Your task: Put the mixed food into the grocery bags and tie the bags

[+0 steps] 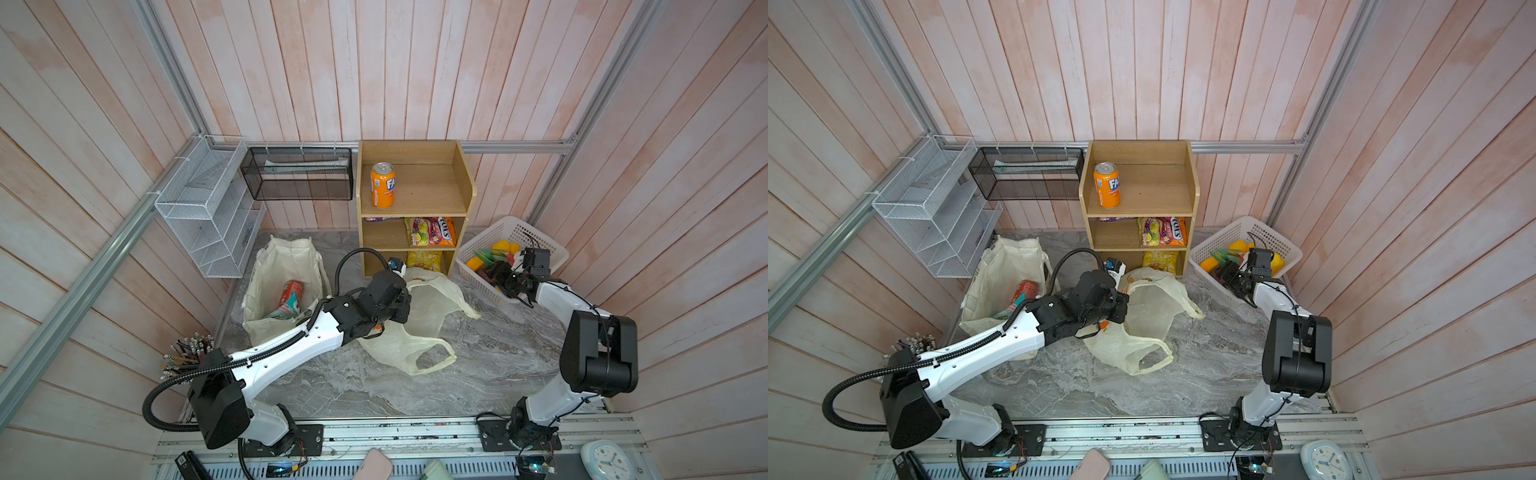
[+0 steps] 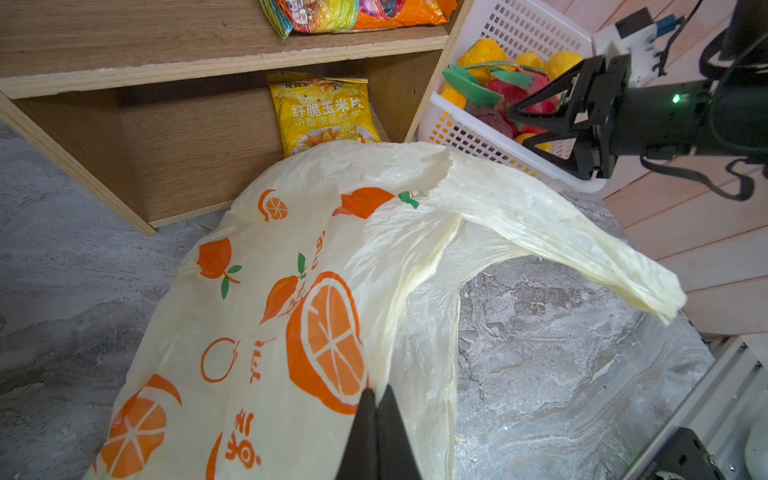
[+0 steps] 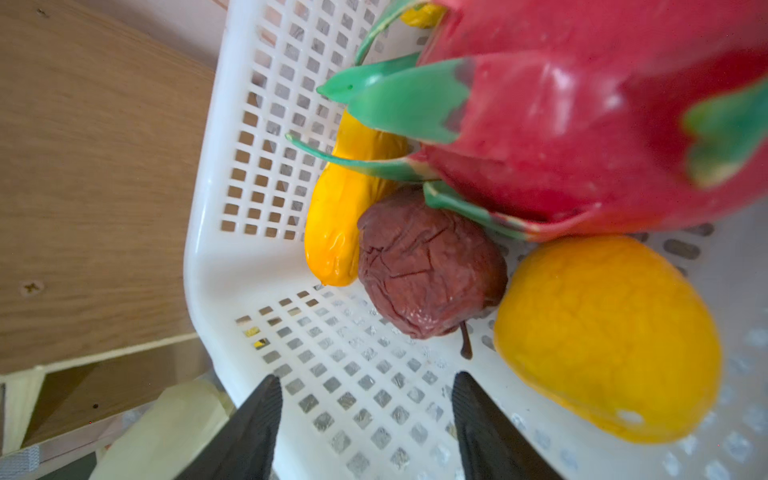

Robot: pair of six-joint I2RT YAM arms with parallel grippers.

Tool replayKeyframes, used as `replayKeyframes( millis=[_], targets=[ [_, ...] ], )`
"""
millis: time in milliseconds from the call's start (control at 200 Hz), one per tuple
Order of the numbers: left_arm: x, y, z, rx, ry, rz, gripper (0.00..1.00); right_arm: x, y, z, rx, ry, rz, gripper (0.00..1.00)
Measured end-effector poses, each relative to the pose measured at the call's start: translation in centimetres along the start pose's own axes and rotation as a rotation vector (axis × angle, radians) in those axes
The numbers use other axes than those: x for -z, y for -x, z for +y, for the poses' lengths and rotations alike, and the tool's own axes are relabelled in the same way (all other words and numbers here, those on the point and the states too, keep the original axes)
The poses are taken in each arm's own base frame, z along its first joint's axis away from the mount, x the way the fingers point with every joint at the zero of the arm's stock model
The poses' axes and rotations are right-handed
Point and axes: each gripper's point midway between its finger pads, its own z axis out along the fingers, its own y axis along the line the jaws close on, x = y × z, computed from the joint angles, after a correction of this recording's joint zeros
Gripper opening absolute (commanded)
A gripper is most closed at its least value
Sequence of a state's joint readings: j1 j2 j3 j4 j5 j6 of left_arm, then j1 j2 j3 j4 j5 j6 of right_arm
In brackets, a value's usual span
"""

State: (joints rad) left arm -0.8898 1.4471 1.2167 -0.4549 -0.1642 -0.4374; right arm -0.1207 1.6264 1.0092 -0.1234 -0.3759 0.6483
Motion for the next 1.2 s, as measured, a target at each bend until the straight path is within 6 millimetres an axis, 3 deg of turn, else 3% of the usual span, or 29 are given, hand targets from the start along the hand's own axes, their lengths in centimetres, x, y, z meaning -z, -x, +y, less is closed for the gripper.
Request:
replayKeyframes(
  millis=[290, 540, 685, 825, 920, 1015, 1115, 1200],
  targets=[
    [0.0, 0.0, 0.1, 0.001, 0.002, 0.0, 0.0, 2.4, -3.7, 0.6, -0.048, 0.084, 0.013, 0.66],
    [0.0, 0.1, 0.4, 0.005, 0.01, -0.003, 0.0, 2.3, -10.1, 2.0, -0.095, 0.139, 0.113, 0.66],
    [0.0, 0.3, 0.4, 0.006, 0.01, -0.006, 0.0, 2.3, -11.3, 3.1, -0.103, 0.158, 0.143, 0.66],
    [0.1, 0.6, 0.3, 0.006, 0.012, -0.012, 0.0, 2.9, -9.6, 4.4, -0.069, 0.156, 0.115, 0.66],
    [0.2, 0.8, 0.3, 0.007, 0.012, -0.018, 0.0, 4.6, -6.8, 6.6, -0.021, 0.181, 0.039, 0.67],
    [0.2, 0.8, 0.3, 0.007, 0.012, -0.019, 0.0, 7.5, -2.8, 8.0, 0.009, 0.202, -0.095, 0.67],
    [0.2, 0.9, 0.3, 0.008, 0.011, -0.02, 0.0, 10.4, 0.9, 7.2, 0.004, 0.179, -0.225, 0.69],
    [0.1, 0.9, 0.2, 0.008, 0.01, -0.021, 0.0, 11.9, 3.6, 4.6, -0.024, 0.103, -0.308, 0.72]
  ],
)
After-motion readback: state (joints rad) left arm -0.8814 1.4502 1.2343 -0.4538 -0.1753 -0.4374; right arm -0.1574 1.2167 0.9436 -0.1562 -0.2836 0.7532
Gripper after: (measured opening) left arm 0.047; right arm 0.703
